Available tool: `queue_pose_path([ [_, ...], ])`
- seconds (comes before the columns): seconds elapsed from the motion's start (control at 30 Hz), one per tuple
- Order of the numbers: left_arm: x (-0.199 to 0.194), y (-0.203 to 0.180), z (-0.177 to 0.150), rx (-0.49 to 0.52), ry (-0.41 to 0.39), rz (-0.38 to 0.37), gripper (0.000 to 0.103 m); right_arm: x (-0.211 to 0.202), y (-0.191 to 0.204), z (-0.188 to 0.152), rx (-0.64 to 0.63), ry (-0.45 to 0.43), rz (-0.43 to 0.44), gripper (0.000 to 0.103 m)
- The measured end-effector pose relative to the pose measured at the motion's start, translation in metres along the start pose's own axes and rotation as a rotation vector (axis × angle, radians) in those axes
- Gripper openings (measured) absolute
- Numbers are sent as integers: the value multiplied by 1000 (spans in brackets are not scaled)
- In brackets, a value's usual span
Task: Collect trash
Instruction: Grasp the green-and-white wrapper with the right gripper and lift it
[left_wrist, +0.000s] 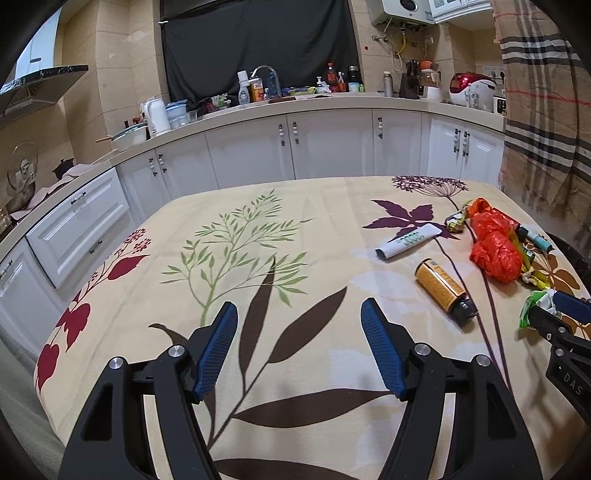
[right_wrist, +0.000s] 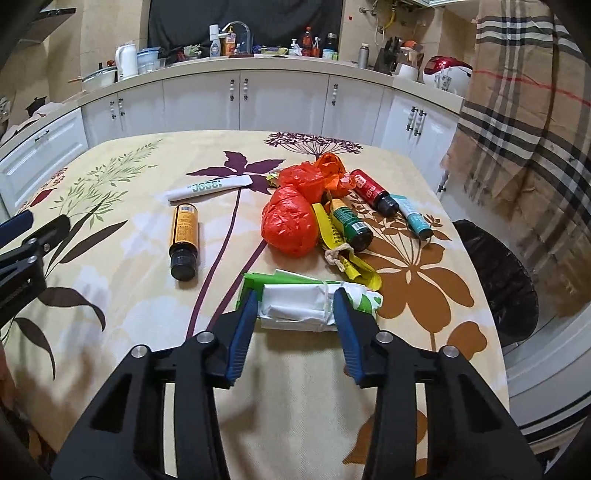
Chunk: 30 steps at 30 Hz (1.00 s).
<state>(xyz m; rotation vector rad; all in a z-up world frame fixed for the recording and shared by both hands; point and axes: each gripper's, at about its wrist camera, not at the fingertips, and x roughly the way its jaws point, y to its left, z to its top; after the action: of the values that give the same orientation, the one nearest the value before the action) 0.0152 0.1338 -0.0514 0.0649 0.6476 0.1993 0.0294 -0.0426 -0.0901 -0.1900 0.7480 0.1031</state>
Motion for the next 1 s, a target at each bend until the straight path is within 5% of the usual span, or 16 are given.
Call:
queue_pose_path([
  [0.27,1,-19,1,25,7,-43,68,-13,-16,-6,34,-27,14,30],
  [0.33,1,-24,2,29,8,-52,68,-15,-19,-6,35,-31,17,1],
  [0.67,0,-38,4,40,13,-74,68,-14,-37,-13,82,-23,24,0],
  [0.77,1,-36,4,38,13,-69,68,-16,-41,-14,106,-29,33,11],
  [0.83,1,-34,6,35,11,-61,68,-18,-41,-13,111,-40,26,39],
  [1.0,1,-24,8,28,0,-37,68,-18,-39,-12,112,-47,17,46],
])
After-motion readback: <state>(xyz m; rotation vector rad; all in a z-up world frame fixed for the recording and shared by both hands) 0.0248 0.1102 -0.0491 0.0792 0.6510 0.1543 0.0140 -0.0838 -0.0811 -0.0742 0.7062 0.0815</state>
